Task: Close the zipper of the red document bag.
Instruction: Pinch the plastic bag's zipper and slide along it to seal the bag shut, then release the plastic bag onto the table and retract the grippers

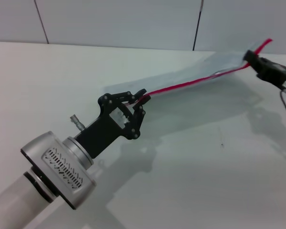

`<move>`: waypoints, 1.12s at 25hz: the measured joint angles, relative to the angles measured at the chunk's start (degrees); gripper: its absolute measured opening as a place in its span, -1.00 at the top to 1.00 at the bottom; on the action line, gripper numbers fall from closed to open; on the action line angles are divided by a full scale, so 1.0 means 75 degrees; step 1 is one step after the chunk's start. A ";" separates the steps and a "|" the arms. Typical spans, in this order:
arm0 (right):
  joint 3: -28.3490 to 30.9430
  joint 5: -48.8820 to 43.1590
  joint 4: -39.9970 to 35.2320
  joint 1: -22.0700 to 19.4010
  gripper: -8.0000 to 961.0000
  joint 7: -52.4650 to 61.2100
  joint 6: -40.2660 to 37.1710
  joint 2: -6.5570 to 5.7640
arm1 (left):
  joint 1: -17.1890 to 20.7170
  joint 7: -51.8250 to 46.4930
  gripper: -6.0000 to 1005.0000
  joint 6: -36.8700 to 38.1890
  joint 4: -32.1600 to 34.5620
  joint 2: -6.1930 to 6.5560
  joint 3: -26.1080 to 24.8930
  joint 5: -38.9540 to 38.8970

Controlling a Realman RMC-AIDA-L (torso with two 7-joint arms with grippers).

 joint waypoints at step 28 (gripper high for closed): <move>0.1527 0.2442 0.0846 -0.1737 0.39 -0.4407 -0.1116 0.0086 | 0.0125 -0.2171 0.08 0.0440 0.0759 0.0080 -0.0026 -0.0979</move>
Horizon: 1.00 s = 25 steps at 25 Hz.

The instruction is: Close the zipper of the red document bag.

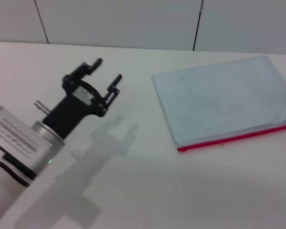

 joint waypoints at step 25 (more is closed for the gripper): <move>-0.0080 0.0899 0.1792 -0.0352 -0.66 -0.3993 -0.0827 0.0054 | 0.0096 -0.2720 -0.42 0.0372 0.1023 0.0013 -0.0104 -0.0016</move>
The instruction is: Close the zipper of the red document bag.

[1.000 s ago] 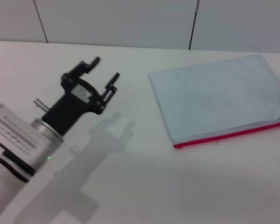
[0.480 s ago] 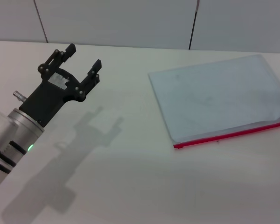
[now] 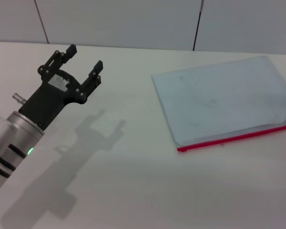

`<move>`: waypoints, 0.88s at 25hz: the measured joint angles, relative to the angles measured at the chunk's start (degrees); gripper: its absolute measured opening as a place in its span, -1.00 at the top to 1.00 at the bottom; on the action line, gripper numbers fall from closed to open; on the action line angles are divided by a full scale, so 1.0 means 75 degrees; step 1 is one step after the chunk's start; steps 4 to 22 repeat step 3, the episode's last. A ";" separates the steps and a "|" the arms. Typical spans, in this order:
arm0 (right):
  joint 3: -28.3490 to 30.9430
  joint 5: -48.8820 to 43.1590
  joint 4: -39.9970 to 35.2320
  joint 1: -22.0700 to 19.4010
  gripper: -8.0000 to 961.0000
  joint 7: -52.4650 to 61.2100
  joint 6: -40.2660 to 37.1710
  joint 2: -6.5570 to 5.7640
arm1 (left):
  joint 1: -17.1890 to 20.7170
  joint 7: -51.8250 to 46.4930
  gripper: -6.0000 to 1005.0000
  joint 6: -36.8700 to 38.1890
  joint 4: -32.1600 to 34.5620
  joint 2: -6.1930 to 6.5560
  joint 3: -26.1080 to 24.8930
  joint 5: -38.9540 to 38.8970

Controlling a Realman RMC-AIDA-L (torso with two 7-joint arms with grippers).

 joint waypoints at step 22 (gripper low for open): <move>0.0000 -0.0005 0.0009 0.0001 -0.66 0.0003 0.0013 0.0000 | 0.0037 -0.0003 -0.42 0.0079 0.0000 0.0000 0.0000 0.0000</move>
